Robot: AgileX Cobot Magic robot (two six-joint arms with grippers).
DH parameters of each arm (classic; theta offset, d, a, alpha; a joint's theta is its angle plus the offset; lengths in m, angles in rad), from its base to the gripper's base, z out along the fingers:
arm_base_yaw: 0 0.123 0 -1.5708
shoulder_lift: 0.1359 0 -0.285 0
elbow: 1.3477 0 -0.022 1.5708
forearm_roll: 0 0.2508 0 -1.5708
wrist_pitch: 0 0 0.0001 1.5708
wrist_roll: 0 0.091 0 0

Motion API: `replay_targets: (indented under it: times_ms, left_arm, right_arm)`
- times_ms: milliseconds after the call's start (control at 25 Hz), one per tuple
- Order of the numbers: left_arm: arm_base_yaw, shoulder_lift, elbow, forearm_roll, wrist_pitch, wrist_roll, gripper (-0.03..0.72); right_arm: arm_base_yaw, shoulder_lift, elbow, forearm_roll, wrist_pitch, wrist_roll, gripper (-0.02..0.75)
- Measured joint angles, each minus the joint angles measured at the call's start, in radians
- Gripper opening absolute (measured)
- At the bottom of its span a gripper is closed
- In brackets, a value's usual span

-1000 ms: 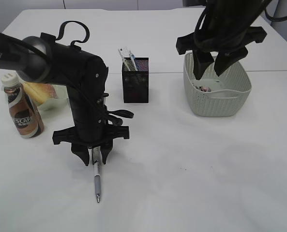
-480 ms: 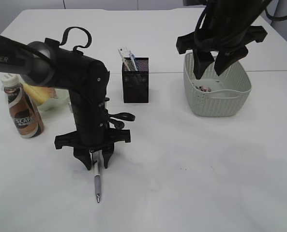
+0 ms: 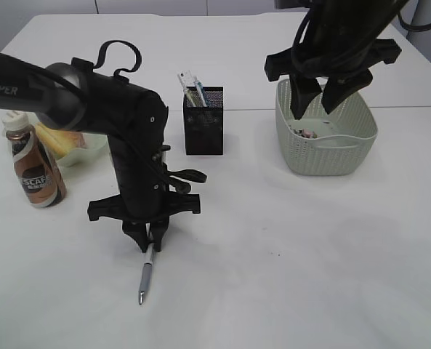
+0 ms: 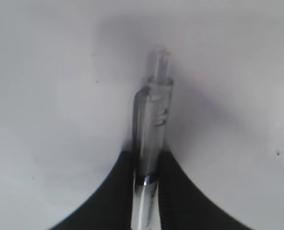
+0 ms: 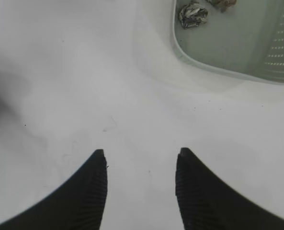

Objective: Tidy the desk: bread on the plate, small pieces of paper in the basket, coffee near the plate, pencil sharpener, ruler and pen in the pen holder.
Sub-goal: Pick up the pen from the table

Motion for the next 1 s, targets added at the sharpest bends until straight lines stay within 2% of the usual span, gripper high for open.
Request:
replay_targets:
  times_ms: [320, 600, 800, 1000]
  left_arm:
    - [-0.008, 0.004, -0.004, 0.061, 0.004, 0.049, 0.08]
    - [-0.008, 0.033, -0.081, 0.109, 0.104, 0.13, 0.079]
    - [-0.006, 0.044, -0.148, 0.083, 0.23, 0.239, 0.078]
    - [0.008, 0.044, -0.161, 0.006, 0.248, 0.334, 0.078]
  right_arm:
    - [0.0, 0.0, 0.0, -0.009, 0.0, 0.0, 0.349]
    - [0.0, 0.0, 0.0, -0.017, 0.001, 0.0, 0.349]
    - [0.0, 0.0, 0.0, -0.017, 0.001, 0.0, 0.349]
    - [0.0, 0.0, 0.0, -0.018, 0.001, -0.002, 0.344]
